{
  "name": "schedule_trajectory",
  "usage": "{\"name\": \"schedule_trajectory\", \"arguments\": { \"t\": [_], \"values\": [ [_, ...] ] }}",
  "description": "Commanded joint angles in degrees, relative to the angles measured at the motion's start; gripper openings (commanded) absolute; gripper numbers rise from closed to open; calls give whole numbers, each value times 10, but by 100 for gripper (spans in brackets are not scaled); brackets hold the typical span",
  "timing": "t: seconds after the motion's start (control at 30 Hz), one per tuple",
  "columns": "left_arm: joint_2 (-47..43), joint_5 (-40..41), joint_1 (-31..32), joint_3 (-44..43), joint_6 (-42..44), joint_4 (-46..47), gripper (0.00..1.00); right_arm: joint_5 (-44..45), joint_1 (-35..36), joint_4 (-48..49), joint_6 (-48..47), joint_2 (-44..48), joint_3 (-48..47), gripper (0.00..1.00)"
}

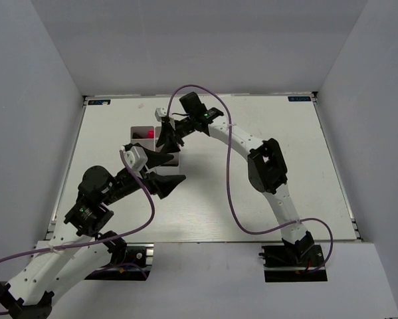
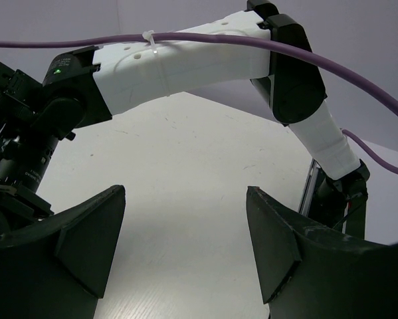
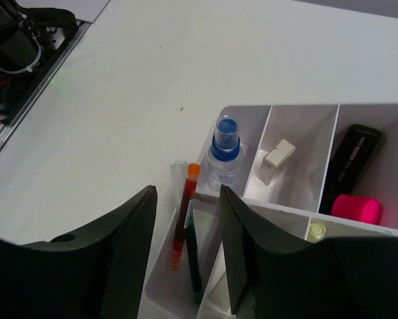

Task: Sort the stationery into containers
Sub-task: Place the stationery into the container

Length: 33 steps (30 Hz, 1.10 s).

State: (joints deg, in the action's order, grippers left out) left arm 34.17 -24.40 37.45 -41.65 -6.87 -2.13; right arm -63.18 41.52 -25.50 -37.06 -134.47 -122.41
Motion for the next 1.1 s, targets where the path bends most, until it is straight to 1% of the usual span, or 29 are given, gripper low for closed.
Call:
{"name": "schedule_trajectory", "arguments": {
  "t": [0.0,0.1,0.17,0.2,0.23,0.27,0.3,0.33,0.37,0.43,0.47,0.5,0.53,0.57,0.6,0.63,0.67,0.7,0.73,0.77,0.8,0.87,0.9,0.93,1.0,1.03,1.07],
  "values": [
    [0,8,-3,2,5,0,83,-15,-8,-19,-15,26,7,49],
    [0,19,-3,2,5,0,84,-10,-12,-34,-20,67,28,49],
    [-5,19,-3,2,5,0,84,10,-15,-27,0,124,66,51],
    [-5,25,-3,2,5,0,84,29,-20,-6,30,142,83,53],
    [-5,30,-3,2,5,0,84,105,-22,20,66,176,118,60],
    [-5,30,-3,2,-1,0,84,132,-23,49,83,215,163,65],
    [-5,36,-3,2,-1,0,84,187,-31,61,117,234,185,71],
    [-5,44,-3,2,-1,-5,84,245,-39,89,149,250,241,87],
    [0,51,-3,2,-6,-5,85,294,-42,92,161,297,257,89],
    [0,68,-3,2,-6,-10,87,335,-63,98,197,339,298,91],
    [0,80,-3,2,-6,-10,88,394,-72,96,214,364,320,91],
    [5,87,-3,2,-6,-10,88,414,-76,92,222,375,329,91],
    [5,95,-3,2,-6,-16,92,430,-79,85,230,401,345,91],
    [11,104,-3,2,-11,-16,92,484,-89,76,233,412,361,91],
    [11,118,-3,2,-11,-21,94,508,-89,76,236,456,384,91],
    [19,127,-3,-4,-11,-28,96,551,-91,78,243,471,397,91],
    [28,136,-3,-4,-11,-28,96,572,-92,92,247,488,413,91],
    [34,150,-3,-4,-11,-37,96,606,-91,110,247,541,472,91],
    [39,158,-3,-9,-11,-42,97,649,-92,121,249,560,491,91],
    [48,170,-3,-9,-11,-42,97,661,-91,145,248,578,508,91],
    [48,170,-3,-9,-11,-47,97,693,-92,151,248,617,563,91],
    [54,184,-3,-9,-11,-47,98,719,-91,177,252,697,616,91],
    [60,184,-3,-9,-11,-47,98,739,-90,189,252,716,646,91],
    [60,189,-3,-9,-11,-47,98,740,-91,193,245,775,672,91],
    [60,190,-3,-9,-11,-47,100,751,-93,213,220,807,699,91],
    [65,190,-3,-9,-11,-47,100,770,-94,219,219,844,725,91],
    [65,190,-3,-9,-11,-47,100,791,-96,222,210,856,732,91]
  ]
}}
